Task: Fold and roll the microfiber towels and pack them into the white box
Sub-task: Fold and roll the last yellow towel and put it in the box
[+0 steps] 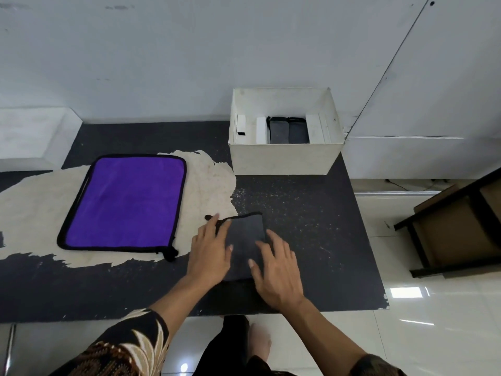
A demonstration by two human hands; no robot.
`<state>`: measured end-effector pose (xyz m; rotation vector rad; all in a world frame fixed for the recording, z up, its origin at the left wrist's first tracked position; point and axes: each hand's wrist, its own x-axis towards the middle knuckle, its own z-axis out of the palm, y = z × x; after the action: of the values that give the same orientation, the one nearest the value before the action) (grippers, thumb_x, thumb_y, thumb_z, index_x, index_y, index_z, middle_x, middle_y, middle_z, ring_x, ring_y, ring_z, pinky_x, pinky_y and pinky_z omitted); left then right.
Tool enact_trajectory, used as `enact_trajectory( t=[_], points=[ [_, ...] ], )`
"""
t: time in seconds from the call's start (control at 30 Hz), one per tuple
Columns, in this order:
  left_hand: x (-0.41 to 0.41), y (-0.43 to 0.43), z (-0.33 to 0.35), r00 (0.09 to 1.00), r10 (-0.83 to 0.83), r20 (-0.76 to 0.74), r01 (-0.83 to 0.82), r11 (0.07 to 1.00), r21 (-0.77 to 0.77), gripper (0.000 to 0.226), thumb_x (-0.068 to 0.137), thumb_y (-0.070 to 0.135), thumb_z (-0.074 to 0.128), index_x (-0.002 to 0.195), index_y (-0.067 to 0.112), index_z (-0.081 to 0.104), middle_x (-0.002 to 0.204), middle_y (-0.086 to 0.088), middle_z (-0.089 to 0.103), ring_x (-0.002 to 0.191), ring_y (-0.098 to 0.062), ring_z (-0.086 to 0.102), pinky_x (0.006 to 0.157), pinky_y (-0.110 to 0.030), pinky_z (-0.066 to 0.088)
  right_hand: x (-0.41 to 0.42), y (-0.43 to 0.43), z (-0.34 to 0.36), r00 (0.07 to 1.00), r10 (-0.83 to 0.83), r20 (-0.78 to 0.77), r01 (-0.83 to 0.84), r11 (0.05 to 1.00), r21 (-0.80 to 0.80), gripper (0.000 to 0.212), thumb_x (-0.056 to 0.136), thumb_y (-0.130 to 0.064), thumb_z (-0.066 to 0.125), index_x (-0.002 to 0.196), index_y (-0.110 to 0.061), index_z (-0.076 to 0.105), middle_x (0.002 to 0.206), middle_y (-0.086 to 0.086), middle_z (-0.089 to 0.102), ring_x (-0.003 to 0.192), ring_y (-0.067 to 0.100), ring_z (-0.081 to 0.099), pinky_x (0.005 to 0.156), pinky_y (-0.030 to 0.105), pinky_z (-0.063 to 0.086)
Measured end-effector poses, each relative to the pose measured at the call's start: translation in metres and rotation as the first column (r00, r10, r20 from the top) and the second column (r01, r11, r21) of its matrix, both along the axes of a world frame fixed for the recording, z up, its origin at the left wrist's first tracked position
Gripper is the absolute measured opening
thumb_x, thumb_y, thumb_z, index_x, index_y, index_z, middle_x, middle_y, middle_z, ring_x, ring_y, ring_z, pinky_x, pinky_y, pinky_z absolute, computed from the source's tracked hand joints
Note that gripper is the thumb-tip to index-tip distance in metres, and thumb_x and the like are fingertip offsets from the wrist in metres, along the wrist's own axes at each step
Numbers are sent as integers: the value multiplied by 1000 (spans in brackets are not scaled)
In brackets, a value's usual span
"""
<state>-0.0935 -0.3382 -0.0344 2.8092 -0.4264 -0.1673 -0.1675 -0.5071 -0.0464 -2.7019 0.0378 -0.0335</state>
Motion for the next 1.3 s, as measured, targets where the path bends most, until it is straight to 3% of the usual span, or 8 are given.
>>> enact_trajectory(
  t=[0.13,0.27,0.57,0.67,0.83,1.07,1.2,1.3],
  points=[
    [3,-6,-14,963,-204,-177,243,941,235,74,100,41,41,156,23,-3,162,-6,-18,150,-26,-14,122,-46,4,29,16,-1,950,160,-267,-185,980,-73,62,103,-38,31,156,-14,10,164,6,-9,151,23,-10,120,55,9],
    [5,6,-24,946,-177,-271,267,900,345,76,99,59,19,152,19,-19,157,-7,-30,145,-27,-27,120,-48,-10,38,6,-16,905,105,-413,-193,965,-179,67,103,-42,20,155,-13,-12,161,4,-23,147,24,-24,117,60,-6],
    [15,16,-23,951,-76,-300,215,859,465,101,81,82,7,148,15,-27,156,-11,-33,142,-32,-33,118,-52,-16,41,10,-18,910,92,-404,-192,958,-214,75,98,-46,22,154,-11,-14,161,4,-23,148,29,-22,116,63,-6],
    [13,14,-21,952,-55,-302,196,866,461,102,82,83,9,147,13,-29,154,-14,-36,142,-32,-34,119,-52,-13,36,14,-8,928,5,-371,-65,987,-149,76,96,-44,37,156,-13,2,163,11,-9,150,32,-7,119,57,5],
    [-12,15,-24,954,-299,-22,293,917,270,81,96,64,21,155,16,-4,162,-15,-17,150,-32,-12,120,-49,6,16,12,9,877,-441,-191,452,892,17,48,87,-42,62,125,-19,45,123,6,56,107,25,58,87,39,48],
    [-21,21,-30,936,-326,-131,350,897,271,75,99,59,19,155,15,-3,161,-10,-14,151,-29,-6,122,-40,-5,23,3,11,759,-426,-492,548,826,130,44,88,-41,66,121,-16,53,111,5,66,104,25,64,82,33,49],
    [2,-6,0,989,-139,42,137,989,57,55,99,44,42,145,14,37,142,-10,41,125,-27,46,100,-36,44,27,3,12,720,-399,-567,548,829,113,34,83,-41,68,108,-17,67,106,3,70,98,23,66,83,34,55],
    [26,-37,17,986,108,-129,-123,986,-115,38,95,36,53,128,16,50,122,-4,54,107,-24,57,82,-33,47,26,6,14,725,-389,-569,551,822,140,27,85,-32,64,107,-15,65,105,3,67,98,23,64,83,34,54]
  ],
)
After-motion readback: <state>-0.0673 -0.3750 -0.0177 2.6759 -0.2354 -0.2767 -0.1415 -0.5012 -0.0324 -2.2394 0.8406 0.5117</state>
